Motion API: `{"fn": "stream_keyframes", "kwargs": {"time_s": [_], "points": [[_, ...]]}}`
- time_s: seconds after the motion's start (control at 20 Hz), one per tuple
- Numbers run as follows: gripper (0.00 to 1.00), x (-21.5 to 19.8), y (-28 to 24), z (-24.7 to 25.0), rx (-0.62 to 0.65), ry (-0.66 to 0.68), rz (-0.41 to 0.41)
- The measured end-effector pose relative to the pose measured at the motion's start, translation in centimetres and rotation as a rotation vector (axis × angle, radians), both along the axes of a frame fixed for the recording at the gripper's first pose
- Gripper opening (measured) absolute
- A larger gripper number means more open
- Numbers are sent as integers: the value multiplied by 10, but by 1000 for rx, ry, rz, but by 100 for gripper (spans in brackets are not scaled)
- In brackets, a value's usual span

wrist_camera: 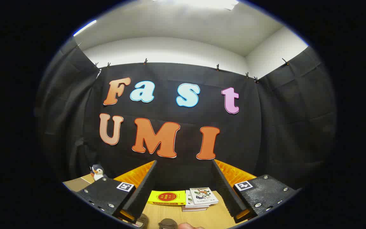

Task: Open the storage box then place both shoes into the box .Put the left shoe in first, then the right shoe, with the right side of both shoes facing outward in a uniform manner.

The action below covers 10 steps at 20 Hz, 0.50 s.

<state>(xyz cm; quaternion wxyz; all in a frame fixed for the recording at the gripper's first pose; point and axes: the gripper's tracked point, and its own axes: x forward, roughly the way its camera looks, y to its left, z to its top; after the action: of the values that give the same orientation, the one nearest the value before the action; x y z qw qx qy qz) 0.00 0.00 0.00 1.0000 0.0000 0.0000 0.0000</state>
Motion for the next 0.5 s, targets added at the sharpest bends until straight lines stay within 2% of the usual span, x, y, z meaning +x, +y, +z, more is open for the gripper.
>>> {"fn": "stream_keyframes", "kwargs": {"time_s": [0.5], "points": [[99,0,21,6,-46,1,39]]}}
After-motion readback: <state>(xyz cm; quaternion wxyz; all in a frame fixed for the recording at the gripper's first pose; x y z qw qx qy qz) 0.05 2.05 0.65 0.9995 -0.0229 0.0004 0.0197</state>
